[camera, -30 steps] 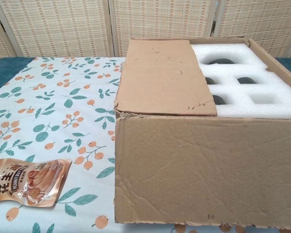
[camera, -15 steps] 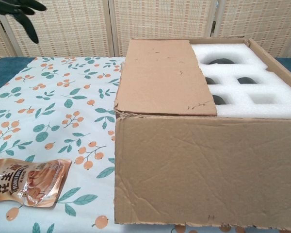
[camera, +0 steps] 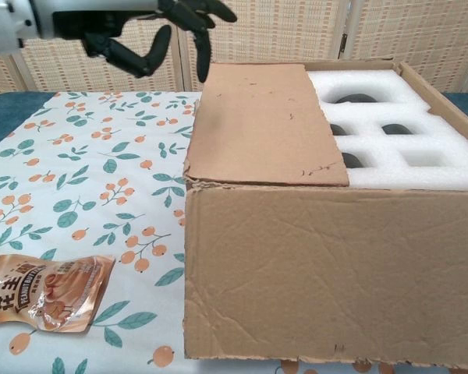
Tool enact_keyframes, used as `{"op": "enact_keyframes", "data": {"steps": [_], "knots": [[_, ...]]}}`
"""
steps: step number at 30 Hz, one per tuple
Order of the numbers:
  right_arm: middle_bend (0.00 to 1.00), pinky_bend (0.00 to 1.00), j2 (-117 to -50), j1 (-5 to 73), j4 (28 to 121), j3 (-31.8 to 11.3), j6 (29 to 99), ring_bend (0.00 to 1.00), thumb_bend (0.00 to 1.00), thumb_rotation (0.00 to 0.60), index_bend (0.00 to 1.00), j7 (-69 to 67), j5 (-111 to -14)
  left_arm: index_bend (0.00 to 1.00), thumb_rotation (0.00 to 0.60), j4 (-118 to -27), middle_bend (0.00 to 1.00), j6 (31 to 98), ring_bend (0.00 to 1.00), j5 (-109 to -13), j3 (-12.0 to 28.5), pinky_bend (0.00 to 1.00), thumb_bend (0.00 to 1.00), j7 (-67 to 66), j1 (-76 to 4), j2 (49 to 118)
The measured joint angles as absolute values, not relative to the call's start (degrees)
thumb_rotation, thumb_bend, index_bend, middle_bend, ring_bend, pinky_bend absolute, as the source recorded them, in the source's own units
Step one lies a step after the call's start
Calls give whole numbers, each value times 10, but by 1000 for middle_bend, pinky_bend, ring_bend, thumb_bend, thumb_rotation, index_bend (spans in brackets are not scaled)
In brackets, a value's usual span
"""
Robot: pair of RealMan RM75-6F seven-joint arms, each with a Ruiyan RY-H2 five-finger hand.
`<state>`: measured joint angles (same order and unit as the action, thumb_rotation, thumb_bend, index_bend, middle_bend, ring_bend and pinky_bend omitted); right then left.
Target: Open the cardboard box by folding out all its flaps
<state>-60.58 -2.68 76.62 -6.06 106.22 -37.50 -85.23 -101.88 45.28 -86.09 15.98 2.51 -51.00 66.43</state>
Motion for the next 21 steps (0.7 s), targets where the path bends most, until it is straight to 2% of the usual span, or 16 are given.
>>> {"op": "enact_keyframes", "data": {"steps": [8, 21], "knots": [[0, 0, -601, -32, 730, -78, 1022, 0, 592, 307, 296, -449, -829, 466, 600, -932, 1, 415, 0, -802, 197, 0, 1000, 6, -601, 767], [0, 0, -599, -43, 689, -103, 990, 0, 593, 306, 303, -526, -798, 424, 600, -787, 0, 356, 0, -760, 201, 0, 1000, -10, -710, 878]]}}
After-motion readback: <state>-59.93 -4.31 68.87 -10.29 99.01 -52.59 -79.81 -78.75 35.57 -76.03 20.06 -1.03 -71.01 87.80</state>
